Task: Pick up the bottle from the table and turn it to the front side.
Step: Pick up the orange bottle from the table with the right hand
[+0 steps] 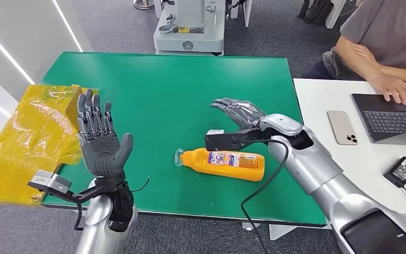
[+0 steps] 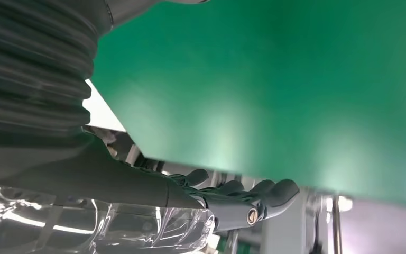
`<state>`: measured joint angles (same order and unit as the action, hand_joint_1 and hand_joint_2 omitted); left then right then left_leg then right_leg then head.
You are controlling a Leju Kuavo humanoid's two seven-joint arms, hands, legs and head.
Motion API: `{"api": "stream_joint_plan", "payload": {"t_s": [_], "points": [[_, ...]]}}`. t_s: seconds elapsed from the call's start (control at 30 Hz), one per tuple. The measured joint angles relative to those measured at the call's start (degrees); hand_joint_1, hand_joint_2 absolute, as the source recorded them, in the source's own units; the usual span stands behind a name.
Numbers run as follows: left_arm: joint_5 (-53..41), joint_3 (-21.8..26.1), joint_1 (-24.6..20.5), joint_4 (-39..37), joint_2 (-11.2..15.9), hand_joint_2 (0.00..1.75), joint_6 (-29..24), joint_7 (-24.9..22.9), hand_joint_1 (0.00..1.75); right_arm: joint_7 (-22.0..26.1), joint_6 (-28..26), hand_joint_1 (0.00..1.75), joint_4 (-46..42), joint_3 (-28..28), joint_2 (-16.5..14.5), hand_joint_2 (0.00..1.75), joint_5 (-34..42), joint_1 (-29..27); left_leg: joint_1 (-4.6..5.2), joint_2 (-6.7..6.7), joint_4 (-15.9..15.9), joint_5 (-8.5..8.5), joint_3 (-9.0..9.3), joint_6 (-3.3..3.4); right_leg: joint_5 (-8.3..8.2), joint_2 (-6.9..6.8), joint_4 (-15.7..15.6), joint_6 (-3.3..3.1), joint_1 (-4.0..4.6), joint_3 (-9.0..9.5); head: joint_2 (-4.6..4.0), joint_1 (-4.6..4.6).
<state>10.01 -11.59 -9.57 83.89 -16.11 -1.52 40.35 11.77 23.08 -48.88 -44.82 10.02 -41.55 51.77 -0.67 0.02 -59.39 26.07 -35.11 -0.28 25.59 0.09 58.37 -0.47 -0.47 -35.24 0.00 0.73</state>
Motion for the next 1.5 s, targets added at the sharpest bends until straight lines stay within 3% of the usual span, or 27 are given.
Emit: {"api": "stream_joint_plan", "payload": {"t_s": [0.3,0.63,1.13,1.17,1.27,1.3,1.5], "points": [[2.68,-3.08,-1.65,-1.30,0.58,1.75,-2.49,0.00,0.00,2.52,7.16,0.00,7.85,-9.59,3.57,1.75,8.37,3.68,0.00,-0.01,-0.03,0.00,0.00,0.00,-0.03,0.02,0.00,0.03,-0.02,0.01,0.00,-0.01],[4.07,-5.72,-3.57,-2.77,0.82,1.75,-3.62,0.00,0.00,2.89,3.63,0.00,13.82,-15.65,3.57,1.75,11.72,0.95,-0.01,-0.01,-0.02,0.00,0.00,0.00,-0.02,0.01,0.00,0.03,-0.01,0.01,0.00,-0.01],[4.76,-7.44,-4.65,-4.31,1.35,1.75,-4.59,0.00,0.00,2.38,-0.34,0.02,15.37,-16.79,3.57,1.75,12.74,-1.83,0.00,0.00,-0.02,0.00,0.02,0.01,-0.02,0.02,0.01,0.03,-0.01,0.01,0.00,-0.01],[4.82,-7.45,-4.65,-4.31,1.38,1.75,-4.63,0.00,0.00,2.33,-0.44,0.35,15.41,-16.79,3.57,1.75,12.74,-1.84,0.00,0.00,-0.01,0.00,0.02,0.01,-0.03,0.02,0.01,0.03,-0.01,0.02,0.00,-0.01],[4.90,-7.47,-4.65,-4.32,1.52,1.75,-4.77,0.00,0.00,2.38,-1.27,1.64,15.47,-16.80,3.54,1.75,12.64,-1.95,0.00,0.00,-0.02,0.00,0.03,0.01,-0.03,0.02,0.01,0.03,-0.01,0.03,0.00,-0.01],[4.92,-7.47,-4.65,-4.33,1.58,1.75,-4.85,0.00,0.00,2.52,-1.85,1.75,15.47,-16.81,3.51,1.75,12.55,-2.04,0.00,0.01,-0.02,0.00,0.03,0.01,-0.03,0.03,0.01,0.03,-0.01,0.04,0.00,-0.01],[4.64,-7.47,-4.62,-4.31,1.70,1.75,-4.87,0.00,0.00,3.76,-5.56,1.75,15.48,-16.84,3.04,1.75,11.63,-2.53,0.00,0.01,-0.02,0.00,0.04,0.01,-0.03,0.03,0.01,0.03,-0.01,0.06,0.00,0.00]]}}
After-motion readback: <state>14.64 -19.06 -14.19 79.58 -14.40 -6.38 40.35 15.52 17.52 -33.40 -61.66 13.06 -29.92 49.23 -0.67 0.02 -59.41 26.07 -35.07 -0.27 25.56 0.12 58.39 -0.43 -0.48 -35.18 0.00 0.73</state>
